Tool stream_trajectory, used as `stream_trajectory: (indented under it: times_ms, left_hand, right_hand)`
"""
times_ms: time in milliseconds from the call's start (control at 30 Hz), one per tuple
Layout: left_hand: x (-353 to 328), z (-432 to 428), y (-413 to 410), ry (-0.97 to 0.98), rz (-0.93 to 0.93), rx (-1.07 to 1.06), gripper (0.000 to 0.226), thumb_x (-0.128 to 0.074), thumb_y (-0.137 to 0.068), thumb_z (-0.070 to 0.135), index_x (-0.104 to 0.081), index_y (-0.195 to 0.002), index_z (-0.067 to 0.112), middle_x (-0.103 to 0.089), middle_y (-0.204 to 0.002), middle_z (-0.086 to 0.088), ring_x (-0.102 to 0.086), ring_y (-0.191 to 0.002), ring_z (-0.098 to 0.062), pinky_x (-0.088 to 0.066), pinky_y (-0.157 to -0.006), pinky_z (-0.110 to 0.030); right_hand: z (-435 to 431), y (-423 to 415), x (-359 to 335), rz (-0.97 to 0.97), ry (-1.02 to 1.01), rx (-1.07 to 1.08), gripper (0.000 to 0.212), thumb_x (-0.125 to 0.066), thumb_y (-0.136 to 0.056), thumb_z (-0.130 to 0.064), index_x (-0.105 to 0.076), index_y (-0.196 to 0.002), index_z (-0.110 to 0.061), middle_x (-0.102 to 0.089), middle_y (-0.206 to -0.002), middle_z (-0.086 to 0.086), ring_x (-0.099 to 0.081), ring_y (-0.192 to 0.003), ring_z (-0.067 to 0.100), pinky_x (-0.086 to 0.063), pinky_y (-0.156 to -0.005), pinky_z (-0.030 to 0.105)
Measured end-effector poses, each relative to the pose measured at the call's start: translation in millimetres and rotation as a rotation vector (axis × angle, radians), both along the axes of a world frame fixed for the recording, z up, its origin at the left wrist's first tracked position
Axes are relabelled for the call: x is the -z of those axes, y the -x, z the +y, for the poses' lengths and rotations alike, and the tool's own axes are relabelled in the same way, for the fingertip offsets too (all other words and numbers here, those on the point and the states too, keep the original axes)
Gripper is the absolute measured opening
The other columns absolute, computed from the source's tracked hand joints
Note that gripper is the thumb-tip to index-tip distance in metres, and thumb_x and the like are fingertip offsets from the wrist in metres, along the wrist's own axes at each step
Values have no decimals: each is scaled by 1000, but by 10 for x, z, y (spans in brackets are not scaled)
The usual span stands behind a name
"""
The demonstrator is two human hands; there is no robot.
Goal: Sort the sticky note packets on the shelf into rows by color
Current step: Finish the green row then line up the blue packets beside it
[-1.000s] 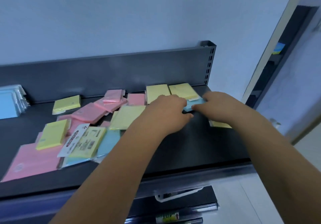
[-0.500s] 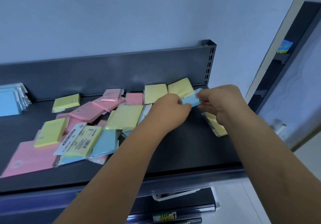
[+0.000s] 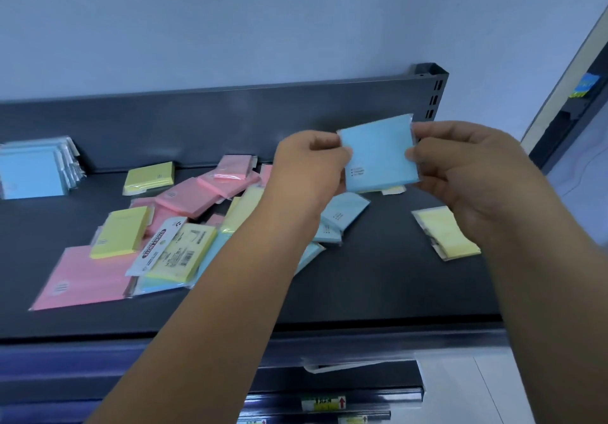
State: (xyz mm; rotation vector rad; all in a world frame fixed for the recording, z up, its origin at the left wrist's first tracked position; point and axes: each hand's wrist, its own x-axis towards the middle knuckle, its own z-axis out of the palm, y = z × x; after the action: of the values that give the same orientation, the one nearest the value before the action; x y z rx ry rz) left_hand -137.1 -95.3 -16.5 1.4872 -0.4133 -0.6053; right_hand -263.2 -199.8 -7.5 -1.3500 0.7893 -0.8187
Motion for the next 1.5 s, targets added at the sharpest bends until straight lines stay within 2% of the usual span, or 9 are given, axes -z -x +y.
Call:
stream_trajectory:
  times_ms: [267, 367, 500, 667, 867, 1133, 1233, 1333, 1500]
  left_hand:
    - [-47, 670, -498, 113, -126, -79, 10, -70, -93, 0, -68, -95, 10, -74, -84, -4, -69, -64, -11, -58, -57, -23]
    - [-52, 1026, -816, 123, -177, -101, 11, -71, -91, -1, -68, -93, 9, -73, -86, -9, -69, -66, -17, -55, -50, -30]
    - [0, 1676, -1354, 125, -235, -125, 14, -73, -89, -1, -68, -90, 12, -71, -78, 0, -67, -61, -10, -60, -60, -28]
    - [25, 2534, -2096, 71, -260, -197, 11, -74, -90, 3, -70, -92, 12, -71, -85, -1, -68, -67, -11, -62, -63, -30]
    - [67, 2998, -2626, 10, -330, -235, 10, -71, -90, 2, -69, -94, 11, -72, -89, -6, -67, -70, -16, -65, -69, -46]
    - [220, 3213, -3085, -54, -333, -340, 12, -74, -87, 9, -72, -87, 21, -74, -88, -1, -75, -87, -27, -63, -76, -52]
    - [281, 3339, -3269, -74, -325, -347, 12, -72, -89, 5, -71, -88, 17, -74, -89, -5, -74, -87, -28, -64, -74, -47]
    - [300, 3511, -3496, -108, -333, -323, 11, -72, -89, 6, -70, -90, 16, -74, -88, -4, -74, -82, -30, -64, -74, -51]
    - [325, 3661, -3824, -154, -275, -223, 13, -65, -89, 2, -65, -92, 15, -70, -89, -6, -73, -86, -32, -64, -73, -52]
  right_hand:
    - [488, -540, -7, 35, 55, -39, 25, -69, -86, 8, -74, -101, -12, -81, -88, -1, -79, -83, 21, -65, -75, 36]
    - [792, -879, -12, 40, 94, -29, 26, -72, -85, 8, -74, -102, -11, -80, -91, 2, -78, -85, 20, -65, -75, 36]
    - [1382, -1471, 40, 85, 217, -7, 20, -78, -83, -2, -76, -92, -20, -77, -82, -2, -71, -69, 14, -61, -73, 38]
    - [2223, -2249, 118, 130, 299, -49, 15, -79, -84, -10, -77, -93, -22, -78, -83, -5, -73, -71, 12, -57, -66, 32]
    - [2824, -2801, 193, 197, 369, -97, 18, -68, -85, -15, -75, -81, -31, -77, -84, -12, -75, -84, 14, -62, -82, 48]
    - [3071, -3190, 150, 302, 397, -255, 24, -64, -85, -16, -73, -95, -36, -77, -84, -7, -72, -86, 29, -61, -82, 50]
    - [3148, -3355, 165, 425, 425, -404, 18, -63, -87, -28, -72, -102, -23, -76, -87, -5, -71, -85, 26, -58, -78, 42]
    - [3293, -3569, 142, 528, 381, -480, 20, -60, -94, -36, -69, -110, -28, -73, -90, -7, -69, -88, 21, -57, -83, 42]
    - [3612, -3962, 117, 582, 322, -392, 47, -64, -82, -50, -63, -125, -32, -70, -113, -9, -67, -101, 17, -55, -91, 40]
